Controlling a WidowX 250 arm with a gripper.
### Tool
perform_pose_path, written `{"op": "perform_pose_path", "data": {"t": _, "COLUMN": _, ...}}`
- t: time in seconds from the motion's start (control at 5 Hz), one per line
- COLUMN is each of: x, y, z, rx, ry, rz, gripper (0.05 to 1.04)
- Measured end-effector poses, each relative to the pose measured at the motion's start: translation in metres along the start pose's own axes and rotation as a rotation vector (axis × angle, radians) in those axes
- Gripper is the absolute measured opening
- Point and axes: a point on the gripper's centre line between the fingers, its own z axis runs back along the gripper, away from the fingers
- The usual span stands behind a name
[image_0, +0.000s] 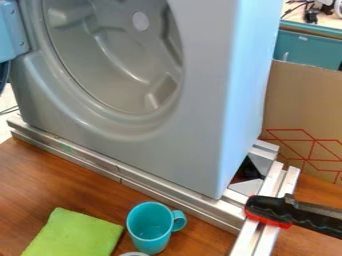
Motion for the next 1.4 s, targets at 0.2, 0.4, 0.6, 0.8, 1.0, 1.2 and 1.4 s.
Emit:
{"op": "perform_pose_path", "data": {"t": 0.2, "x": 0.015, "y": 0.014, "z": -0.011, "rx": -0.103, "ry": -0.082, "rz": 0.042, "gripper": 0.118}}
{"op": "perform_pose_path", "data": {"t": 0.4, "x": 0.015, "y": 0.018, "z": -0.033, "rx": -0.159, "ry": -0.018, "rz": 0.061, "gripper": 0.118}}
{"op": "perform_pose_path", "data": {"t": 0.6, "x": 0.015, "y": 0.016, "z": -0.054, "rx": -0.217, "ry": 0.038, "rz": 0.052, "gripper": 0.118}}
{"op": "perform_pose_path", "data": {"t": 0.8, "x": 0.023, "y": 0.008, "z": -0.061, "rx": -0.231, "ry": 0.041, "rz": 0.003, "gripper": 0.118}}
{"op": "perform_pose_path", "data": {"t": 1.0, "x": 0.033, "y": 0.003, "z": -0.065, "rx": -0.228, "ry": 0.016, "rz": -0.019, "gripper": 0.118}}
{"op": "perform_pose_path", "data": {"t": 1.2, "x": 0.033, "y": -0.001, "z": -0.065, "rx": -0.222, "ry": -0.002, "rz": 0.010, "gripper": 0.118}}
{"op": "perform_pose_path", "data": {"t": 1.4, "x": 0.031, "y": -0.004, "z": -0.065, "rx": -0.232, "ry": 0.008, "rz": 0.038, "gripper": 0.163}}
